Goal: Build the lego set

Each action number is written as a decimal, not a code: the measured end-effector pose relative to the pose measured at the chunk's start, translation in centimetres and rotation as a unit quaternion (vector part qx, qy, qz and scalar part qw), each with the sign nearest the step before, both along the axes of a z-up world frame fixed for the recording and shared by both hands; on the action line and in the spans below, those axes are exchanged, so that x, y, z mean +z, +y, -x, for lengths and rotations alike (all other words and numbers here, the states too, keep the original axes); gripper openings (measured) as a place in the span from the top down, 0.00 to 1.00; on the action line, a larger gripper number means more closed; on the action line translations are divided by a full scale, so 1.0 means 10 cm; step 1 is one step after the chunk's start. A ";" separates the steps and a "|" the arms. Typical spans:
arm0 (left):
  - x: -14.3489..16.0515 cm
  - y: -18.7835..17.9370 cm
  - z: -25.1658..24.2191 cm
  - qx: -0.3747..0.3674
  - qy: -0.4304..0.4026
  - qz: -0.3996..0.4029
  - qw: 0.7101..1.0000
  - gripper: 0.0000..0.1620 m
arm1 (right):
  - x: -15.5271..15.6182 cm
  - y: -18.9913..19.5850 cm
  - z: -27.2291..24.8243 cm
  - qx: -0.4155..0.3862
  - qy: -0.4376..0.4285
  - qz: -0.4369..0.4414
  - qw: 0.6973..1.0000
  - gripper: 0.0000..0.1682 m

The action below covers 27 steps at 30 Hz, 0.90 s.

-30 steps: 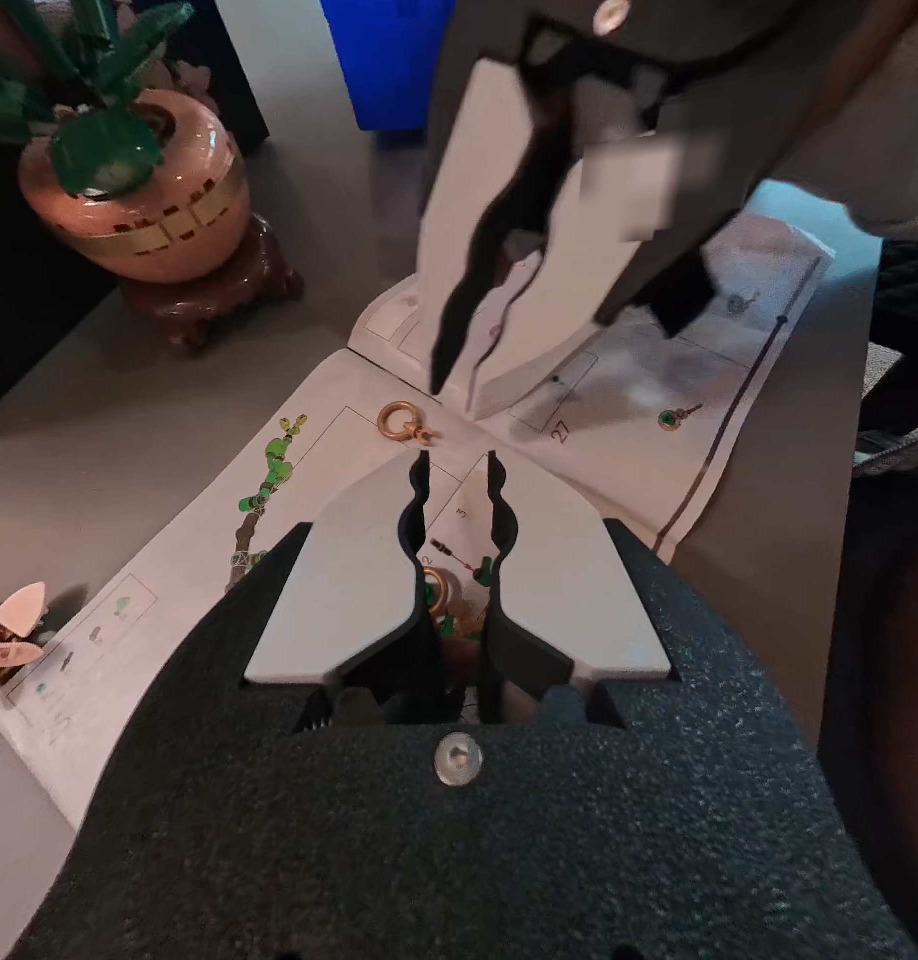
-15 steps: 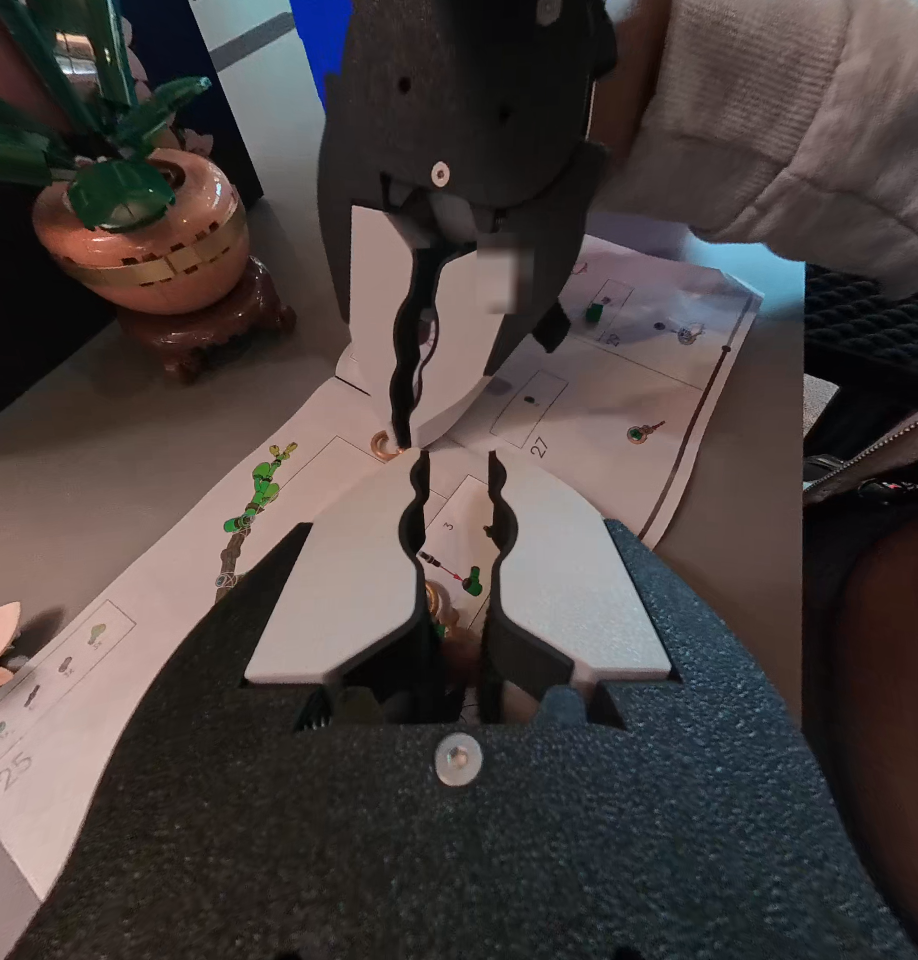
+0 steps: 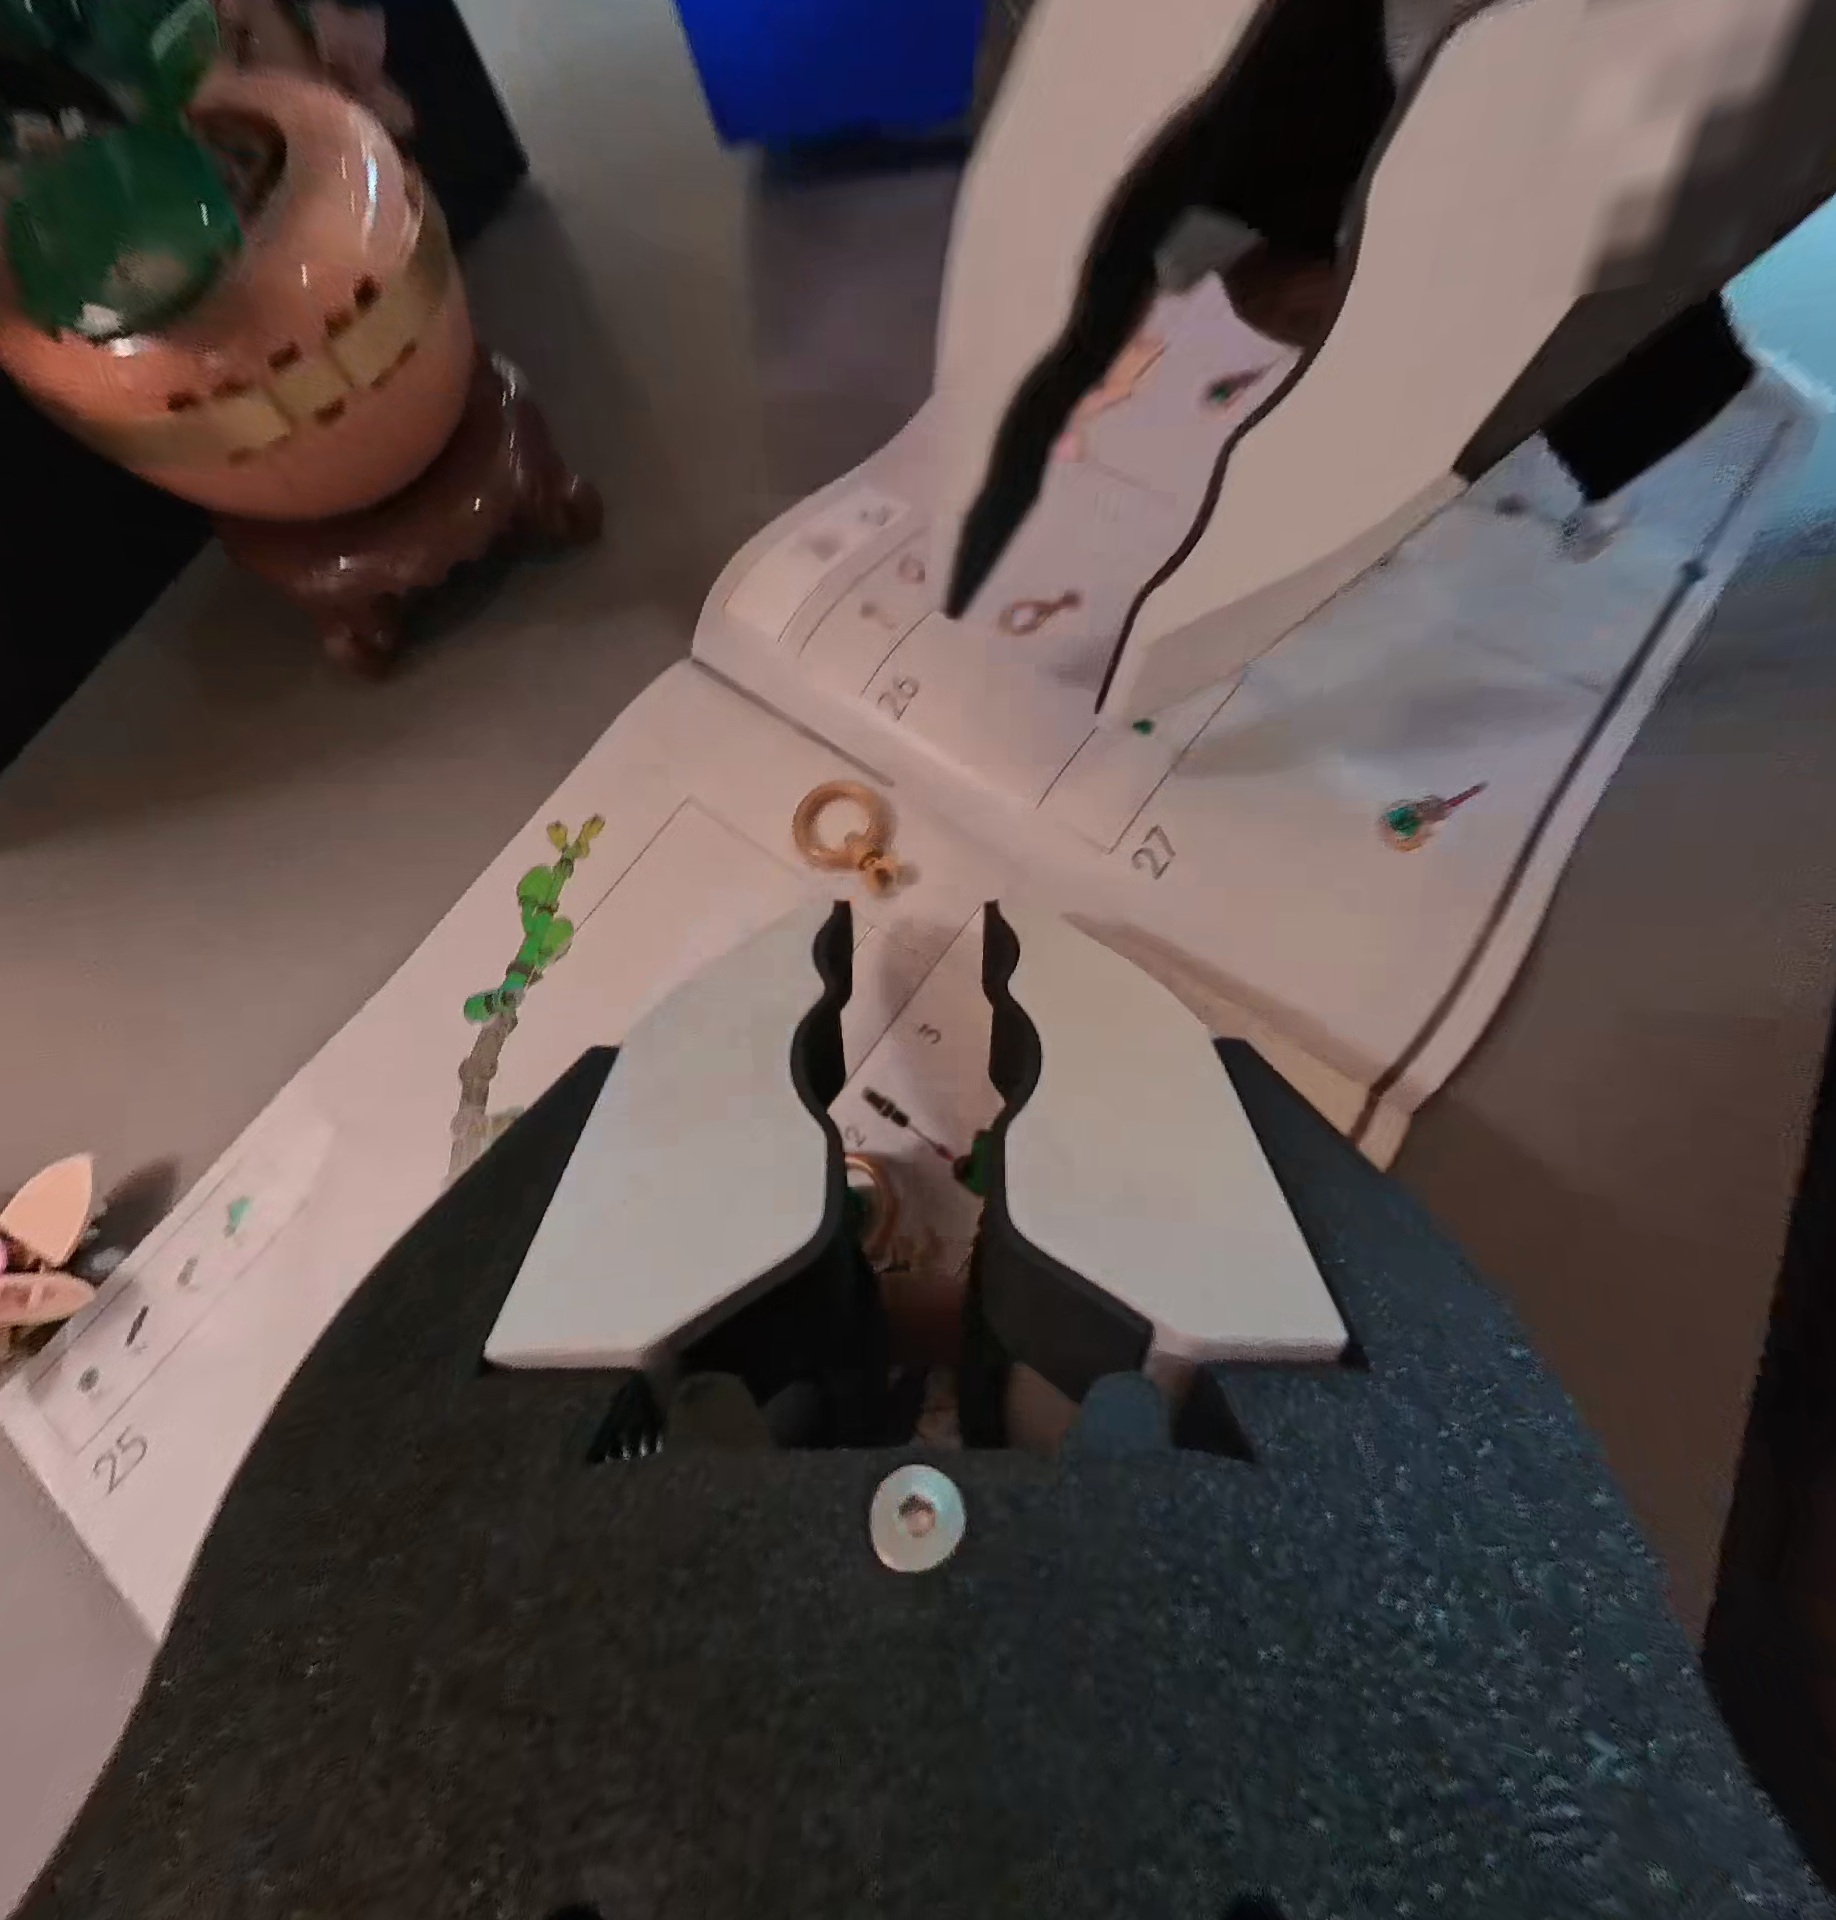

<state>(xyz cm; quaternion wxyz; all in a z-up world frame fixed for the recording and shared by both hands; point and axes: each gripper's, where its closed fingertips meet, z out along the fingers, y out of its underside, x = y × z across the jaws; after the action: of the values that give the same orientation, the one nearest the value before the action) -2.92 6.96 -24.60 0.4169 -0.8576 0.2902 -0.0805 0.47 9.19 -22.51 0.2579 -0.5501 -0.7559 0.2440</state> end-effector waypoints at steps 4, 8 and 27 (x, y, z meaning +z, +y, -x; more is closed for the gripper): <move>0.02 0.00 0.03 -0.001 0.006 -0.008 1.000 0.86 | -0.03 0.00 0.31 0.153 -0.081 -0.038 0.984 0.78; 0.13 -0.02 0.01 -0.019 -0.032 -0.032 0.999 0.86 | -0.13 0.03 0.43 0.276 -0.152 -0.097 0.944 0.83; 0.24 -0.06 -0.01 -0.042 -0.076 -0.068 0.994 0.83 | -0.03 0.15 0.09 0.017 -0.119 -0.017 0.993 0.90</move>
<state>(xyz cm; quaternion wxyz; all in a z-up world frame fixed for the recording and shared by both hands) -2.86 6.34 -22.21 0.4913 -0.8058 0.2981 -0.1428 -0.48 10.68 -22.83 0.1711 -0.5578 -0.7946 0.1678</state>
